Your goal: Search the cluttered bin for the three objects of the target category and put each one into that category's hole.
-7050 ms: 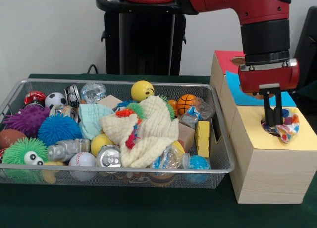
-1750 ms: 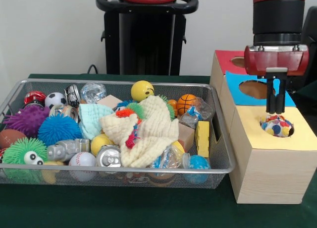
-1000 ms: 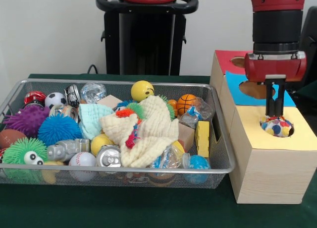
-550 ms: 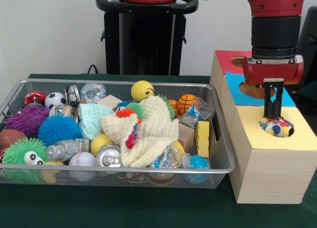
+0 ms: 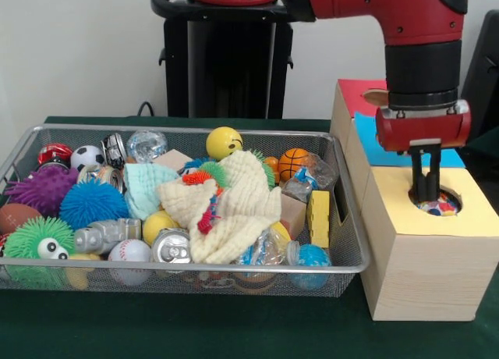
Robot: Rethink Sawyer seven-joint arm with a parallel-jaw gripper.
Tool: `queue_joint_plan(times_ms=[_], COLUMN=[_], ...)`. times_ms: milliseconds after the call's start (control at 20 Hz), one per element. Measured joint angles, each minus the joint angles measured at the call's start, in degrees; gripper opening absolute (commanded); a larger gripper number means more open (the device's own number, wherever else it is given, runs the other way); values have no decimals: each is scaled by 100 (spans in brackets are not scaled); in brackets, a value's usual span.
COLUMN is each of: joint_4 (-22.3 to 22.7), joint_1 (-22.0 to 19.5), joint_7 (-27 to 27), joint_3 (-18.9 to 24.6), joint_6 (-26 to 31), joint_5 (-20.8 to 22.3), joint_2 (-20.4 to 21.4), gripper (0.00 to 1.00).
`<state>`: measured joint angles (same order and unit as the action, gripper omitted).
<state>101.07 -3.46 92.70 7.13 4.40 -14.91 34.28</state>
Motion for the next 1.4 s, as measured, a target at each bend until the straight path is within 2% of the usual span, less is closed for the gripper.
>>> queue_joint_plan(times_ms=[100,250,500,900,1400], joint_4=[-4,-10,-17,-13,17], joint_1=[-206,-290,-260,-234,384], joint_7=[0,-1,-1,-1,0], joint_3=[235,363,387,377,-224], joint_6=[-316,-684,-1124,-1142,-603], joint_5=[306,551,735,743,442], joint_2=[-135,-276,-375,-372,21], gripper=[0,0,0,0,0])
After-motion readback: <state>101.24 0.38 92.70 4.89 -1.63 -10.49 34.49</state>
